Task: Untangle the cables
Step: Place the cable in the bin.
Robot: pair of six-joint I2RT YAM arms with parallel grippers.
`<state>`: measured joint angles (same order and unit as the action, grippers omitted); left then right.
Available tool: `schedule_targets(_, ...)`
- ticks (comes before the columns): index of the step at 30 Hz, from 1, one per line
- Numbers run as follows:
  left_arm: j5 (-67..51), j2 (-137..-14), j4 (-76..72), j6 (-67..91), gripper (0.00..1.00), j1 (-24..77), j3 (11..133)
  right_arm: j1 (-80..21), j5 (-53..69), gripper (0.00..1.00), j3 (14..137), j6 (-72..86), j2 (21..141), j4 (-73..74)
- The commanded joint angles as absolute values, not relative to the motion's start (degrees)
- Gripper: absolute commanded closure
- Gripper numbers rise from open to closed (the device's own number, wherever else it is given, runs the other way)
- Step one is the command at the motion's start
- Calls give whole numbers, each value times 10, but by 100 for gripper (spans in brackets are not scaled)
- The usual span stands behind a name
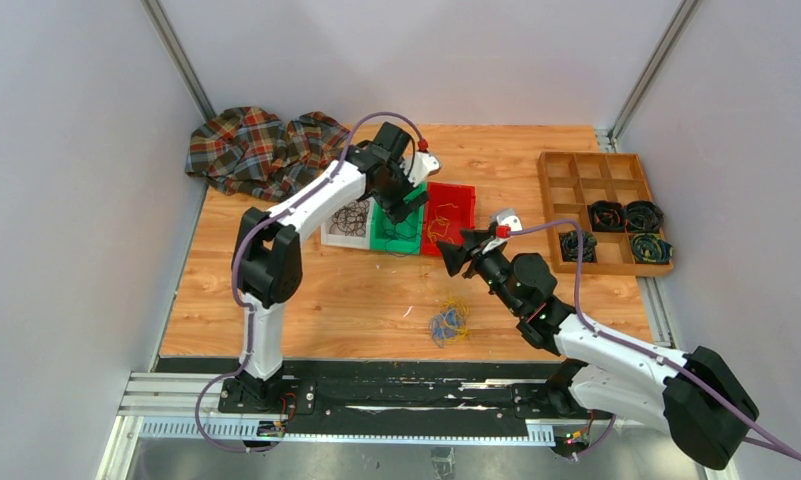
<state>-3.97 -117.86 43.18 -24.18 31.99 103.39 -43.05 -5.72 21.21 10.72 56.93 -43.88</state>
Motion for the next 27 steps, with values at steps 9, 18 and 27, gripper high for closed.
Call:
schedule_targets(9,-276,-1005,546,-399,11,352,912,-425,-73,41,211,105,525,-379)
schedule_targets(18,-183,-1041,406,-333,17,393,835,-425,-96,43,182,106,456,-323)
schedule_targets(27,-142,-1081,337,-304,29,392,856,-425,-104,54,164,112,413,-290)
